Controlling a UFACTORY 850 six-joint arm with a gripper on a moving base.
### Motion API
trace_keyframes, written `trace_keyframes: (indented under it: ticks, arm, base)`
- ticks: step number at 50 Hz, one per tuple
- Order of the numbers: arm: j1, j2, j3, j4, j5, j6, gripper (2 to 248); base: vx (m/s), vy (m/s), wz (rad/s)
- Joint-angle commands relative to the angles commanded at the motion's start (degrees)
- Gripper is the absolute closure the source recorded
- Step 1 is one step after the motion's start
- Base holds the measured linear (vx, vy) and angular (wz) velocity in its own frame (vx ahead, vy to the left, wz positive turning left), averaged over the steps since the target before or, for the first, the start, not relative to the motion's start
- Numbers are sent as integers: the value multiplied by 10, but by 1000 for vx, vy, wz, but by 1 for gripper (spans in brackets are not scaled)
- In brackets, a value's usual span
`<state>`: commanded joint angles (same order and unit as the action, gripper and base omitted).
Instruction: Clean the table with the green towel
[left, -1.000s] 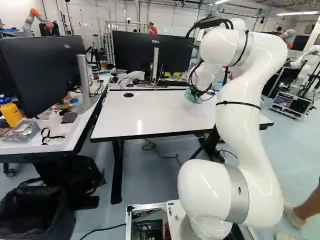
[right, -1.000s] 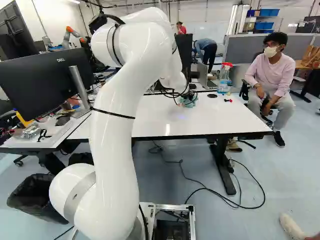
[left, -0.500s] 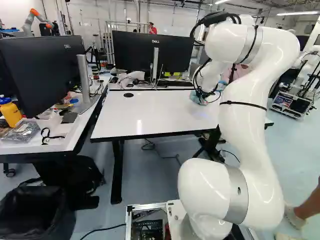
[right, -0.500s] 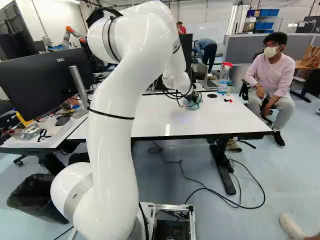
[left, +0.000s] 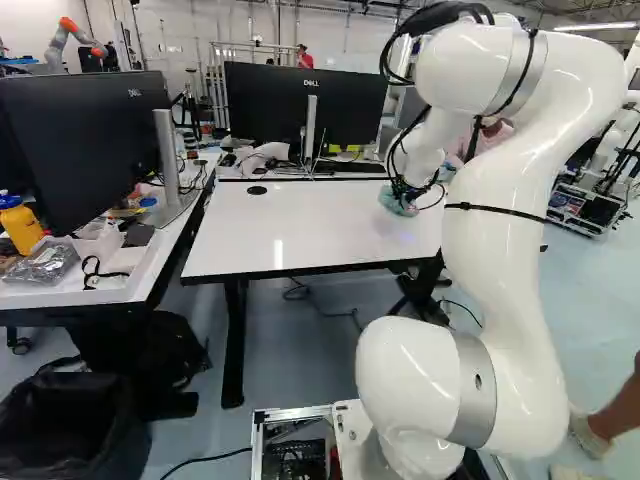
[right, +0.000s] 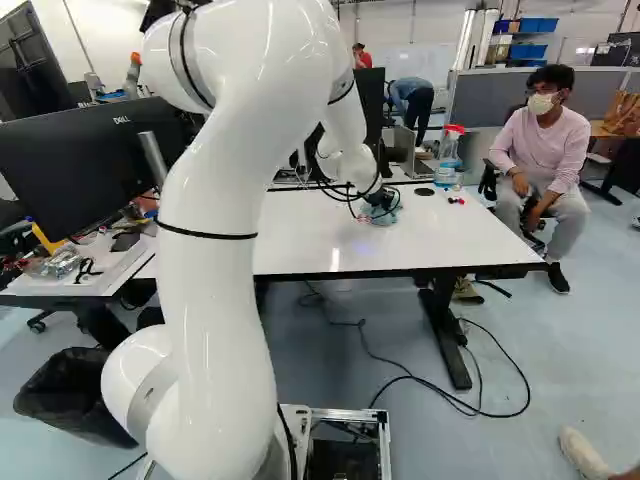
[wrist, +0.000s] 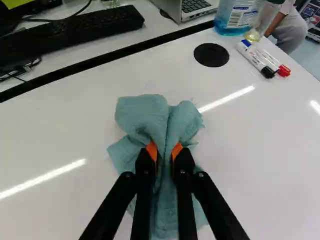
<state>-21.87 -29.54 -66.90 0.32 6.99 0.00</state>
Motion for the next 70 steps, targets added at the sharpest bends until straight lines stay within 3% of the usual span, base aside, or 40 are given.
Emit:
trace_keyframes:
  ticks: [18, 31, 53, 70]
  arm:
    - [26, 15, 20, 0, 0, 0, 199]
    - [45, 7, 9, 0, 0, 0, 199]
    - [45, 23, 12, 0, -2, 0, 199]
    - [47, 48, 19, 0, -39, 0, 199]
  base:
    - [0, 0, 0]
    - [0, 0, 0]
    - [0, 0, 0]
    - [0, 0, 0]
